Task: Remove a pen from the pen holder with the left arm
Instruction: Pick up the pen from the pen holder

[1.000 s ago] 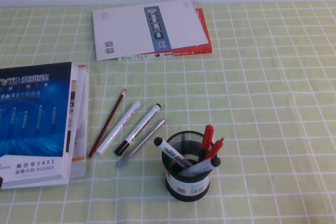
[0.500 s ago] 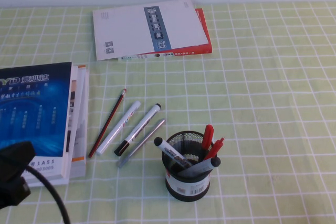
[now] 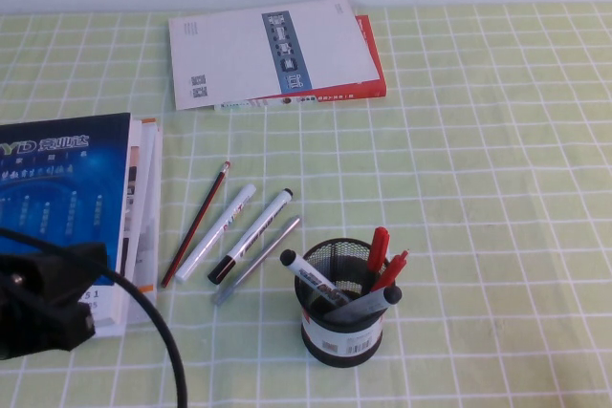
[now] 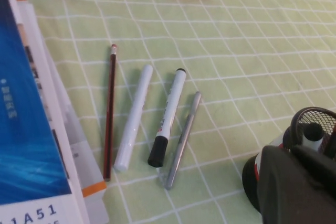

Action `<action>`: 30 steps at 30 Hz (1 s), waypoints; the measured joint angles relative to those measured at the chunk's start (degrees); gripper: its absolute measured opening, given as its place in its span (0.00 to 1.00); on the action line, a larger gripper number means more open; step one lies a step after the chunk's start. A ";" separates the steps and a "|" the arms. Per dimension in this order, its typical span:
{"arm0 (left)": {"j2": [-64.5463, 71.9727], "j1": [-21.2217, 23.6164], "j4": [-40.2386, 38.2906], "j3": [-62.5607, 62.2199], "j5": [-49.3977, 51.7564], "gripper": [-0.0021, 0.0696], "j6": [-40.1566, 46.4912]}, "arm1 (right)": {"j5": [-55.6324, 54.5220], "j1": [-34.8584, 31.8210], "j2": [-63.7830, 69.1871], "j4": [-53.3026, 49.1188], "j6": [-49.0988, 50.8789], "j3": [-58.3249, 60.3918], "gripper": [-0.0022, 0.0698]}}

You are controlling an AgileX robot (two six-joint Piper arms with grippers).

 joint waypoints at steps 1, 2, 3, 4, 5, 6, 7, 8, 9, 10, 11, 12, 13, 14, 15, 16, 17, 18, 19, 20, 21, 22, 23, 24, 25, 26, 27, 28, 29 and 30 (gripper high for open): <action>0.17 -0.27 -0.54 0.00 0.00 0.03 0.97 | 0.00 0.00 0.00 0.00 0.00 0.00 0.01; 0.24 -0.88 -0.88 0.00 -0.42 0.03 2.05 | 0.00 0.00 0.00 0.00 0.00 0.00 0.01; 0.33 -1.86 -1.00 0.21 -1.33 0.03 2.69 | 0.00 0.00 0.00 0.00 0.00 0.00 0.01; 0.50 -3.11 -1.14 0.73 -2.39 0.03 3.23 | 0.00 0.00 0.00 0.00 0.00 0.00 0.01; 0.47 -4.00 -1.24 1.18 -3.13 0.03 3.51 | 0.00 0.00 0.00 0.00 0.00 0.00 0.01; 0.62 -6.26 -1.40 1.98 -5.15 0.03 3.78 | 0.00 0.00 0.00 0.00 0.00 0.00 0.01; 0.62 -7.62 -1.56 2.57 -6.56 0.03 4.06 | 0.00 0.00 0.00 0.00 0.00 0.00 0.01; 0.62 -9.41 -1.56 3.28 -8.45 0.03 4.07 | 0.00 0.00 0.00 0.00 0.00 0.00 0.01; 0.62 -11.35 -1.56 3.89 -10.50 0.03 4.07 | 0.00 0.00 0.00 0.00 0.00 0.00 0.01; 0.62 -13.07 -1.17 4.39 -12.25 0.03 3.42 | 0.00 0.00 0.00 0.00 0.00 0.00 0.01; 0.68 -15.41 -0.35 4.74 -14.72 0.03 2.00 | 0.00 0.00 0.00 0.00 0.00 0.00 0.01; 0.68 -17.95 1.15 4.92 -17.23 0.03 -0.10 | 0.00 0.00 0.00 0.00 0.00 0.00 0.01; 0.68 -20.71 2.74 5.17 -19.91 0.03 -2.12 | 0.00 0.00 0.00 0.00 0.00 0.00 0.01; 0.68 -23.62 5.19 5.51 -22.99 0.03 -4.91 | 0.00 0.00 0.00 0.00 0.00 0.00 0.01; 0.68 -25.97 7.47 5.90 -25.76 0.03 -7.31 | 0.00 0.00 0.00 0.00 0.00 0.00 0.01; 0.68 -28.88 10.47 6.61 -29.51 0.03 -10.48 | 0.00 0.00 0.00 0.00 0.00 0.00 0.01; 0.68 -31.72 13.45 7.52 -33.51 0.03 -13.84 | 0.00 0.00 0.00 0.00 0.00 0.00 0.01; 0.76 -34.45 16.29 8.62 -37.55 0.03 -17.94 | 0.00 0.00 0.00 0.00 0.00 0.00 0.01; 0.93 -36.47 18.80 9.83 -40.69 0.03 -20.51 | 0.00 0.00 0.00 0.00 0.00 0.00 0.01; 1.25 -38.81 20.82 11.10 -44.46 0.03 -23.39 | 0.00 0.00 0.00 0.00 0.00 0.00 0.01; 1.68 -40.86 22.18 12.45 -47.99 0.03 -25.74 | 0.00 0.00 0.00 0.00 0.00 0.00 0.01; 2.16 -42.30 22.91 13.54 -51.22 0.03 -27.24 | 0.00 0.00 0.00 0.00 0.00 0.00 0.01; 2.97 -43.79 23.33 14.86 -54.06 0.03 -28.84 | 0.00 0.00 0.00 0.00 0.00 0.00 0.01; 3.69 -45.02 23.57 15.90 -56.17 0.03 -29.97 | 0.00 0.00 0.00 0.00 0.00 0.00 0.01; 4.69 -45.95 23.85 17.16 -58.72 0.03 -31.18 | 0.00 0.00 0.00 0.00 0.00 0.00 0.01; 5.73 -46.66 23.94 18.40 -61.34 0.03 -32.17 | 0.00 0.00 0.00 0.00 0.00 0.00 0.01; 6.81 -47.08 23.94 19.55 -64.04 0.03 -32.90 | 0.00 0.00 0.00 0.00 0.00 0.00 0.01; 7.87 -47.46 24.08 20.62 -66.31 0.03 -33.59 | 0.00 0.00 0.00 0.00 0.00 0.00 0.01; 8.91 -47.73 24.48 21.65 -69.25 0.03 -34.24 | 0.00 0.00 0.00 0.00 0.00 0.00 0.01; 9.97 -47.85 25.32 22.59 -72.11 0.03 -35.22 | 0.00 0.00 0.00 0.00 0.00 0.00 0.01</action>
